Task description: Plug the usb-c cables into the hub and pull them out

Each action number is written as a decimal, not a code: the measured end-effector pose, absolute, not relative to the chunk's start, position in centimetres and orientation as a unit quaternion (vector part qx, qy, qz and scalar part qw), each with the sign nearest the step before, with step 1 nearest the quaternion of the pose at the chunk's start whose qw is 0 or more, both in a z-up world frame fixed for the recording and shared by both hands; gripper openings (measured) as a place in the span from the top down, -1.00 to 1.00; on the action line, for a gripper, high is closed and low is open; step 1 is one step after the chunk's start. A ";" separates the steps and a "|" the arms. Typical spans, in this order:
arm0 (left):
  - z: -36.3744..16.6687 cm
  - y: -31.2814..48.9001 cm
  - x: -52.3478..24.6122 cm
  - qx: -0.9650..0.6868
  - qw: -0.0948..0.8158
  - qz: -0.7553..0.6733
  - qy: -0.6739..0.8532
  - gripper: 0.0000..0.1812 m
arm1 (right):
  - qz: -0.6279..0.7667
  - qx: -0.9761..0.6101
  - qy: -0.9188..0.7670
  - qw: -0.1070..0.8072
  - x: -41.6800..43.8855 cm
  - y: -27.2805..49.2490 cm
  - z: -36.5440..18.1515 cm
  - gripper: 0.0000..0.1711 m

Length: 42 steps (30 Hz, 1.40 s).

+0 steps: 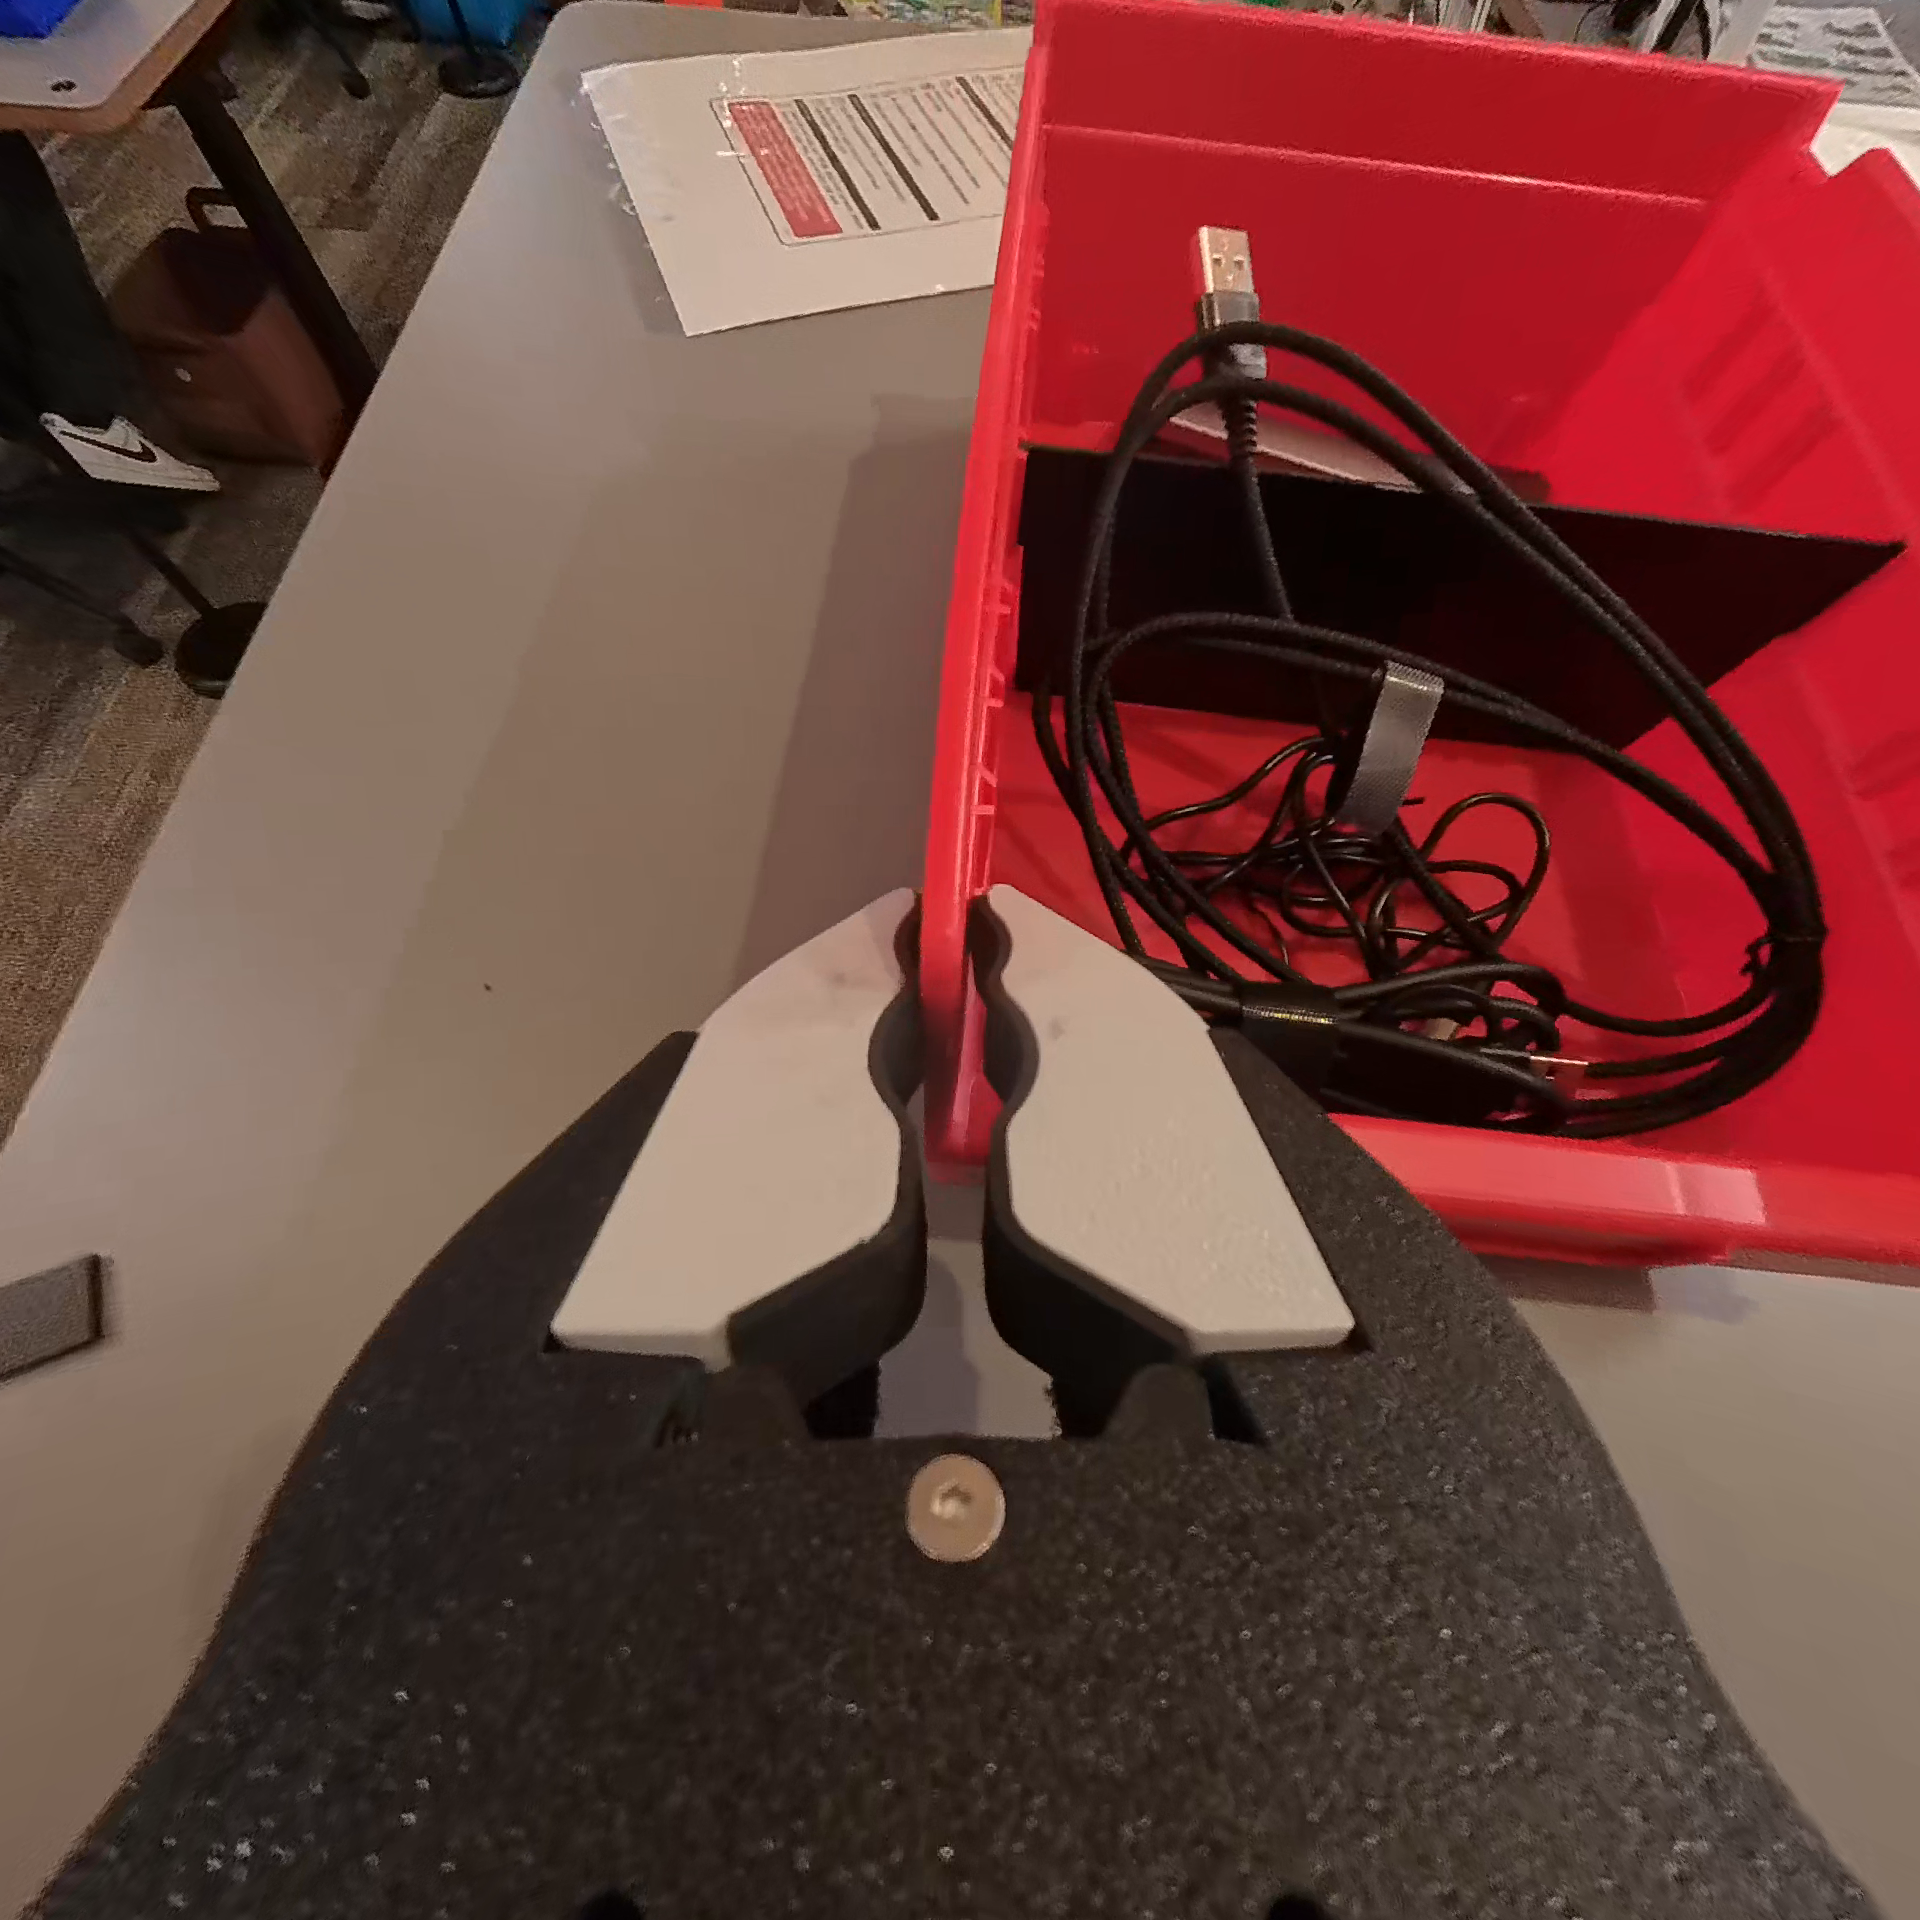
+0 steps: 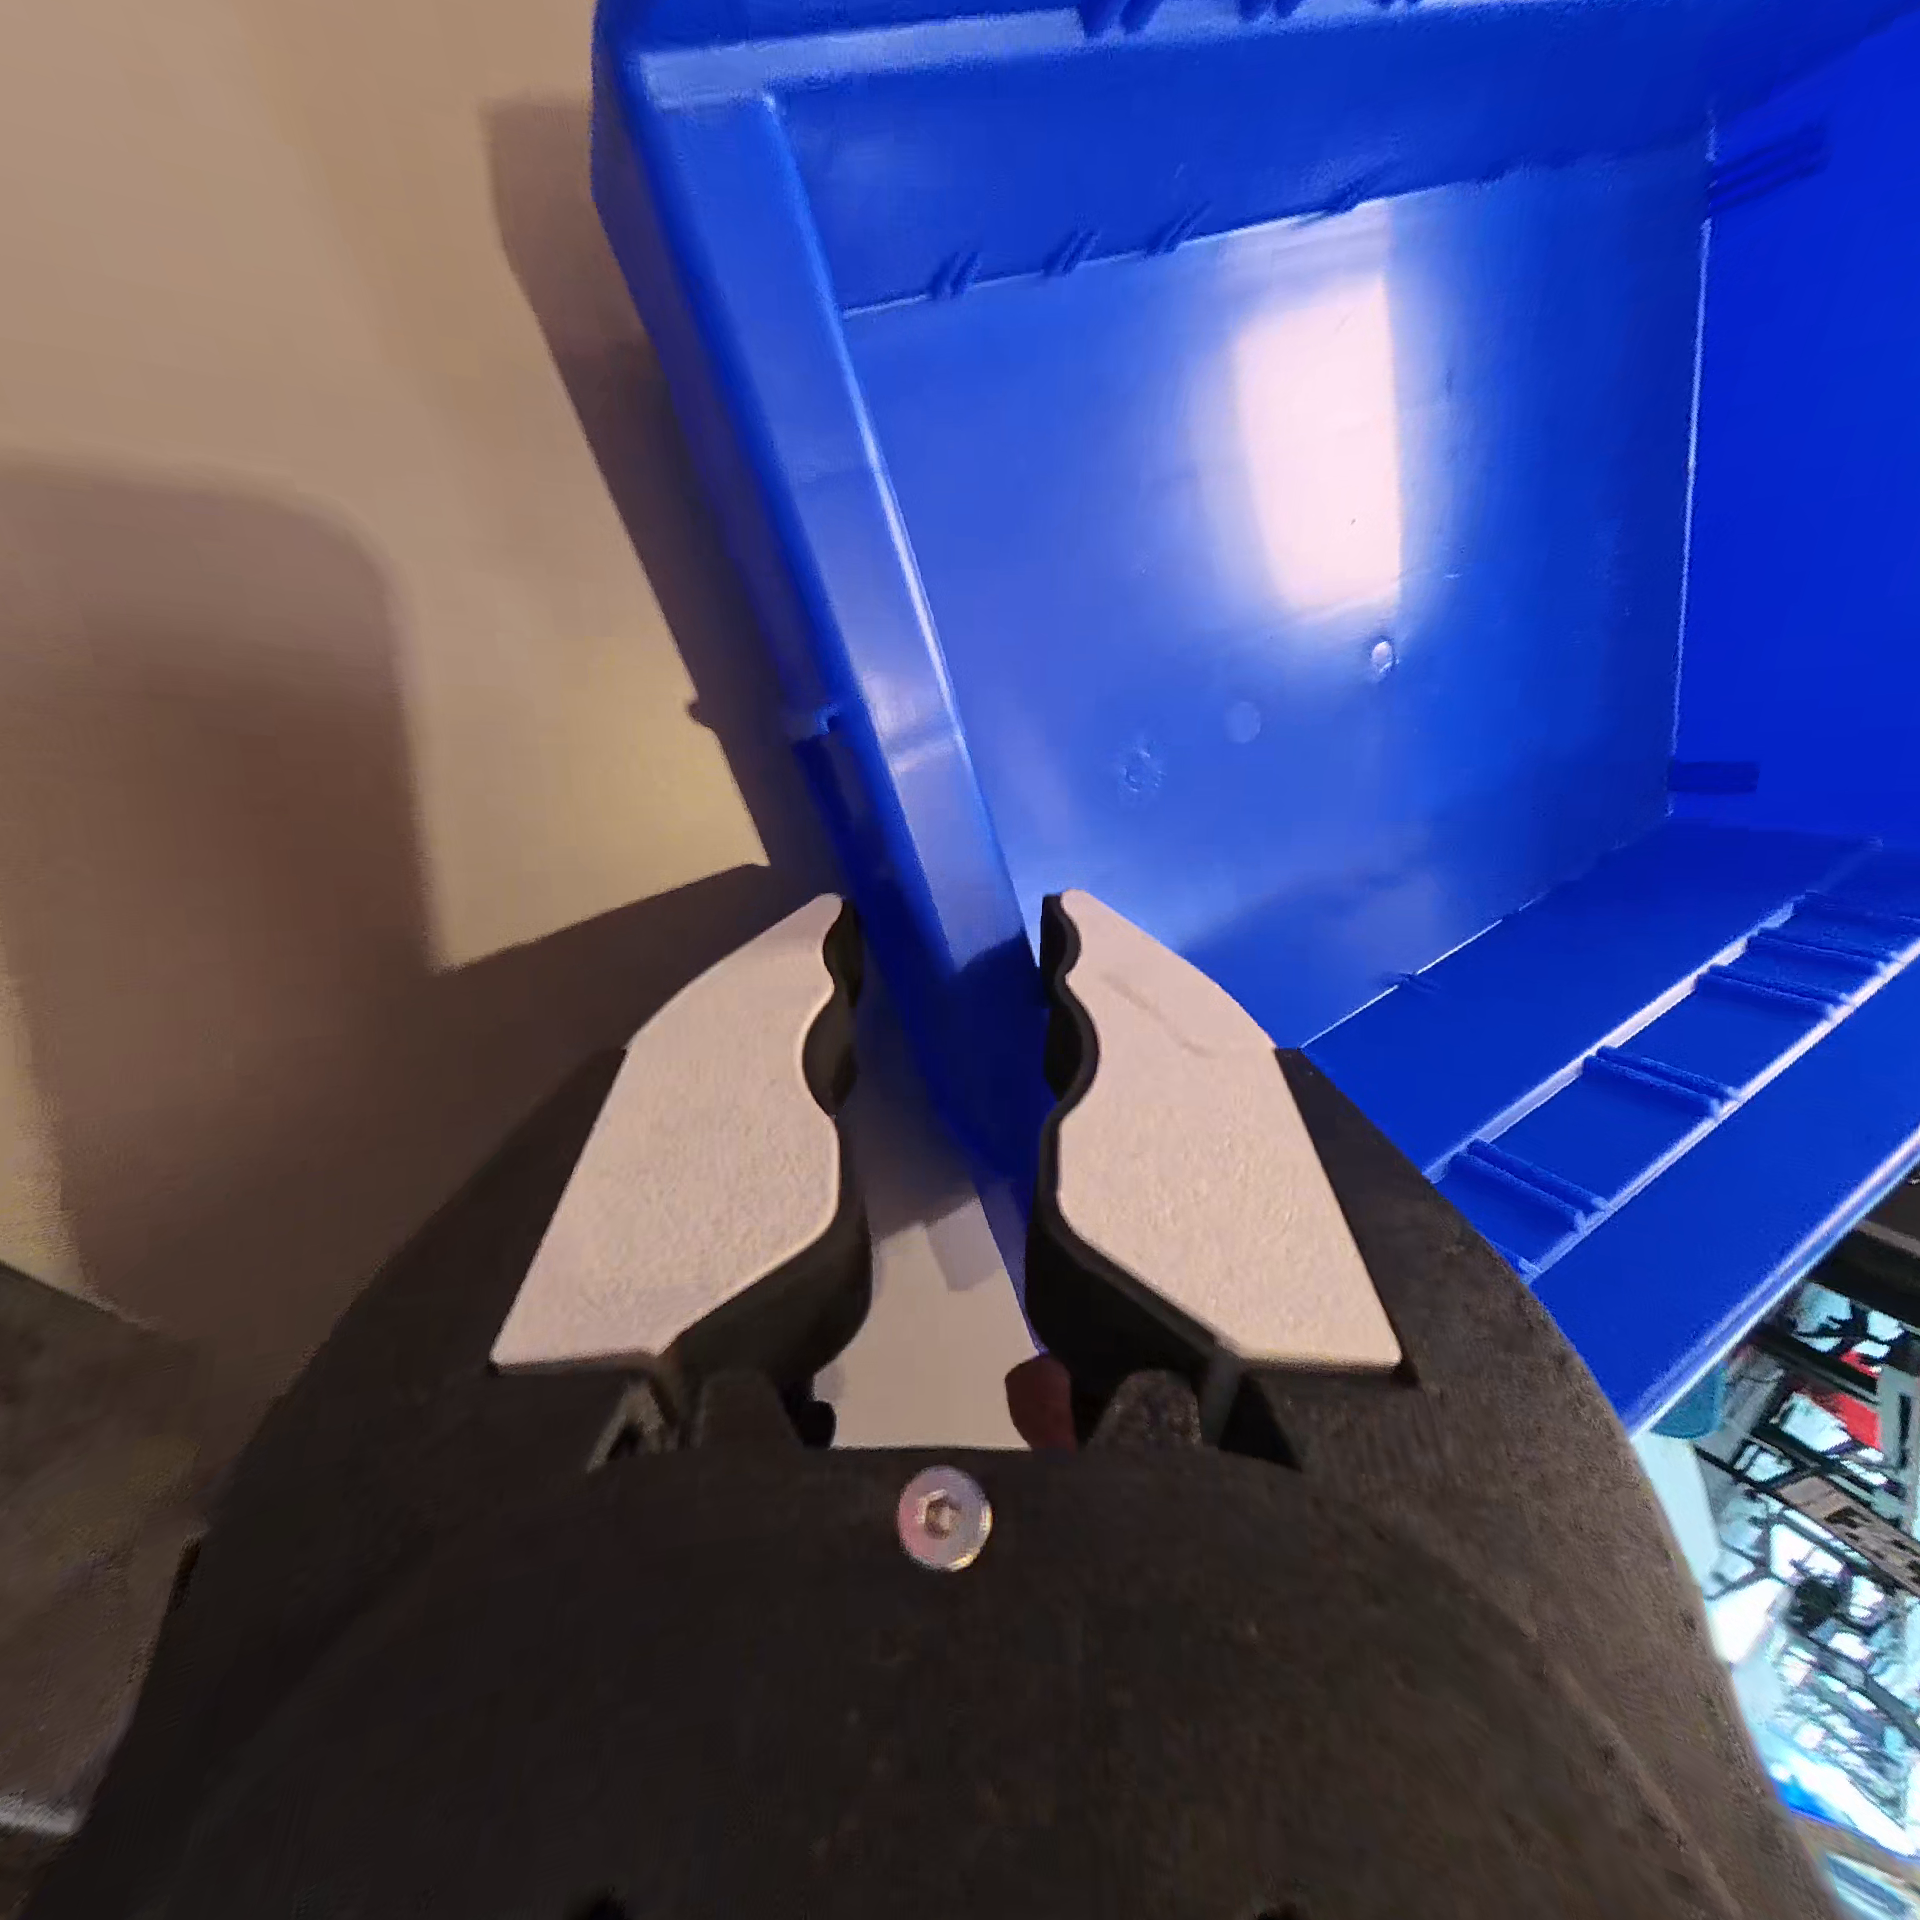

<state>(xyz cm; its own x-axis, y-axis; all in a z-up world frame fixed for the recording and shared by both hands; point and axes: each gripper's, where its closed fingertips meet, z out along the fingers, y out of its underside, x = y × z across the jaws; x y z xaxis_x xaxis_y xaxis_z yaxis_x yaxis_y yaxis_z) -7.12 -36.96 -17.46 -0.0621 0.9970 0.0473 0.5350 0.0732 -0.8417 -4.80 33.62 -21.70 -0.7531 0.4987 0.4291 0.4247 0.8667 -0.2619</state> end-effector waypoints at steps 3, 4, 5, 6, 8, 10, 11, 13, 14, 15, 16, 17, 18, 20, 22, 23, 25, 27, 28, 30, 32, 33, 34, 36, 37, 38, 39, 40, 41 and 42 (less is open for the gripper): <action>-17.6 -38.4 -7.9 -0.590 0.342 0.333 -0.651 0.92 | 0.050 -0.223 -0.944 0.240 -5.5 35.5 -21.7 0.61; -17.5 -38.9 -8.1 -0.585 0.341 0.332 -0.657 0.91 | 0.049 -0.216 -0.946 0.238 -5.7 36.0 -21.7 0.61; -17.5 -39.4 -8.2 -0.580 0.339 0.332 -0.663 0.92 | 0.050 -0.208 -0.948 0.237 -5.9 36.5 -21.7 0.62; -17.4 -39.9 -8.1 -0.575 0.335 0.334 -0.668 0.92 | 0.050 -0.200 -0.950 0.234 -5.9 36.9 -21.8 0.62; -17.4 -40.6 -7.5 -0.570 0.322 0.341 -0.674 0.93 | 0.035 -0.194 -0.954 0.225 -5.4 38.1 -21.8 0.62; -17.5 -41.3 -6.9 -0.566 0.315 0.351 -0.676 0.96 | 0.018 -0.185 -0.958 0.219 -4.7 39.1 -21.8 0.62; -17.6 -41.8 -6.6 -0.564 0.313 0.355 -0.677 0.96 | 0.015 -0.181 -0.959 0.217 -4.4 39.5 -21.8 0.61; -17.5 -42.6 -6.5 -0.560 0.317 0.362 -0.675 0.96 | 0.019 -0.180 -0.959 0.218 -4.2 40.0 -21.8 0.61; -17.6 -43.1 -6.5 -0.561 0.313 0.363 -0.675 0.97 | 0.024 -0.183 -0.959 0.217 -4.3 40.2 -21.8 0.61; -17.5 -43.6 -6.6 -0.563 0.309 0.366 -0.674 0.97 | 0.027 -0.185 -0.958 0.218 -4.5 40.3 -21.8 0.61; -17.6 -44.0 -6.8 -0.567 0.305 0.367 -0.672 0.97 | 0.029 -0.184 -0.957 0.221 -4.7 40.5 -21.8 0.61; -17.6 -44.4 -7.0 -0.568 0.302 0.367 -0.672 0.96 | 0.030 -0.182 -0.957 0.224 -5.0 40.6 -21.8 0.61; -17.6 -44.8 -7.2 -0.570 0.302 0.366 -0.671 0.96 | 0.030 -0.181 -0.957 0.227 -5.4 40.7 -21.8 0.61; -17.6 -45.5 -7.7 -0.580 0.299 0.367 -0.663 0.95 | 0.031 -0.181 -0.956 0.231 -6.0 40.9 -21.8 0.61; -17.5 -46.1 -8.1 -0.584 0.307 0.362 -0.658 0.95 | 0.033 -0.184 -0.954 0.232 -6.6 41.2 -21.8 0.61; -17.6 -46.4 -8.3 -0.587 0.309 0.360 -0.656 0.95 | 0.034 -0.185 -0.954 0.234 -6.9 41.3 -21.8 0.61; -17.6 -46.8 -8.5 -0.586 0.310 0.359 -0.657 0.94 | 0.035 -0.186 -0.953 0.237 -7.3 41.6 -21.8 0.61; -17.6 -47.1 -8.6 -0.585 0.309 0.360 -0.658 0.94 | 0.033 -0.189 -0.952 0.239 -7.6 42.0 -21.8 0.61; -17.6 -47.2 -8.7 -0.586 0.306 0.362 -0.657 0.94 | 0.032 -0.189 -0.952 0.240 -7.7 42.2 -21.8 0.61; -17.6 -47.5 -8.7 -0.586 0.304 0.364 -0.657 0.93 | 0.028 -0.187 -0.953 0.238 -7.7 42.5 -21.8 0.61; -17.6 -47.7 -8.8 -0.586 0.305 0.364 -0.657 0.94 | 0.020 -0.177 -0.955 0.236 -7.6 42.9 -21.8 0.61; -17.6 -47.8 -8.8 -0.586 0.305 0.364 -0.656 0.94 | 0.016 -0.175 -0.956 0.235 -7.5 43.1 -21.8 0.61; -17.6 -47.9 -8.8 -0.586 0.305 0.365 -0.656 0.94 | 0.013 -0.175 -0.956 0.234 -7.4 43.4 -21.8 0.61; -17.6 -48.2 -8.9 -0.582 0.305 0.365 -0.660 0.93 | 0.009 -0.175 -0.956 0.234 -7.5 43.9 -21.8 0.61; -17.6 -48.4 -8.9 -0.578 0.305 0.366 -0.663 0.93 | 0.009 -0.178 -0.956 0.234 -7.6 44.2 -21.9 0.60; -17.6 -48.5 -9.0 -0.576 0.305 0.368 -0.663 0.93 | 0.008 -0.179 -0.955 0.235 -7.8 44.4 -21.8 0.60; -17.6 -48.6 -9.0 -0.576 0.302 0.370 -0.663 0.93 | 0.007 -0.180 -0.955 0.237 -8.0 44.6 -21.8 0.60; -17.6 -48.8 -9.0 -0.577 0.299 0.373 -0.663 0.93 | 0.004 -0.180 -0.955 0.238 -8.1 44.8 -21.8 0.60; -17.5 -49.0 -9.0 -0.577 0.295 0.375 -0.663 0.93 | 0.001 -0.179 -0.955 0.238 -8.3 45.1 -21.8 0.60; -17.5 -49.2 -8.9 -0.578 0.291 0.377 -0.663 0.93 | -0.004 -0.178 -0.955 0.239 -8.4 45.4 -21.8 0.60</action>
<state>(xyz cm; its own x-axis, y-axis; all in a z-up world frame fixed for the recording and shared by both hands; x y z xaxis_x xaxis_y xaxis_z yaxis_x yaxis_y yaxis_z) -8.89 -49.19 -17.52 -0.1634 0.9853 -0.0506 0.5471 0.0478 -0.8357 -8.36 45.40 -21.84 -0.8225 0.3388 0.4568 0.3421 0.9364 -0.0784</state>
